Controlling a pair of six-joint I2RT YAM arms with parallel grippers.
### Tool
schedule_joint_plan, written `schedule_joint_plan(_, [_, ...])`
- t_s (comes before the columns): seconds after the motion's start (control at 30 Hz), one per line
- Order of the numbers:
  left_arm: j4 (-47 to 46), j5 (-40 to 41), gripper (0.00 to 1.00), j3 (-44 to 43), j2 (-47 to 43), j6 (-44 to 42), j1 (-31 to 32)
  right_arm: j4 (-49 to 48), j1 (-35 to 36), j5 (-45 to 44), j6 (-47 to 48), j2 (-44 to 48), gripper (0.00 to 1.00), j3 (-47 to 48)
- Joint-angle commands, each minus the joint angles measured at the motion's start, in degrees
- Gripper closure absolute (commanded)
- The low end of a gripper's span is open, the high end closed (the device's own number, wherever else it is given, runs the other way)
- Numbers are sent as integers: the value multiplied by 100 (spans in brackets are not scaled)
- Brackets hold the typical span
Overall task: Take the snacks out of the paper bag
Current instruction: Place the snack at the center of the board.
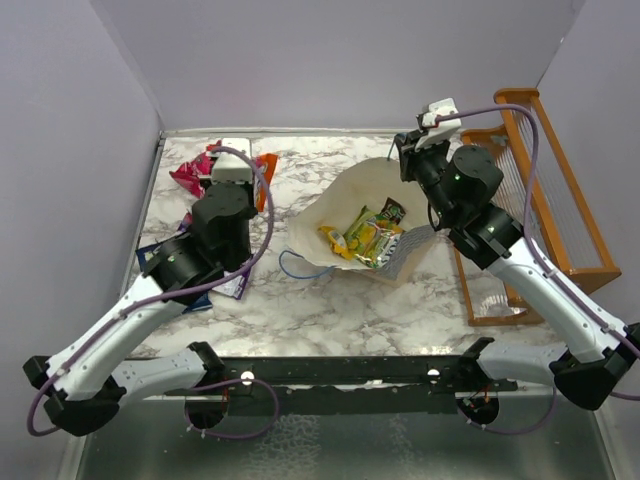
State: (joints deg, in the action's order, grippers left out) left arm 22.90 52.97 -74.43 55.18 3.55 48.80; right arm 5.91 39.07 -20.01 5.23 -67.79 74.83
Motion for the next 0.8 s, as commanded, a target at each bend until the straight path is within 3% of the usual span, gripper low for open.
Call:
schedule_joint_plan(0.0, [16, 637, 100, 414, 30, 74, -610, -418, 39, 211, 43, 255, 98, -29])
schedule_joint_plan(0.23, [192, -1967, 100, 908, 536, 1321, -2319, -391, 39, 296, 10, 307, 98, -48])
schedule_joint_plan(0.4, [-318, -3911, 100, 1431, 977, 2068, -3437, -389, 39, 403, -26, 306, 98, 3])
schedule_joint_plan(0.67, [-704, -4091, 100, 1783, 1739, 2517, -4344, -512, 39, 1255, 81, 145, 98, 98])
schedule_joint_plan(0.77, [-839, -4628, 100, 1807, 2026, 2744, -4732, -628, 39, 1672, 156, 16, 98, 182])
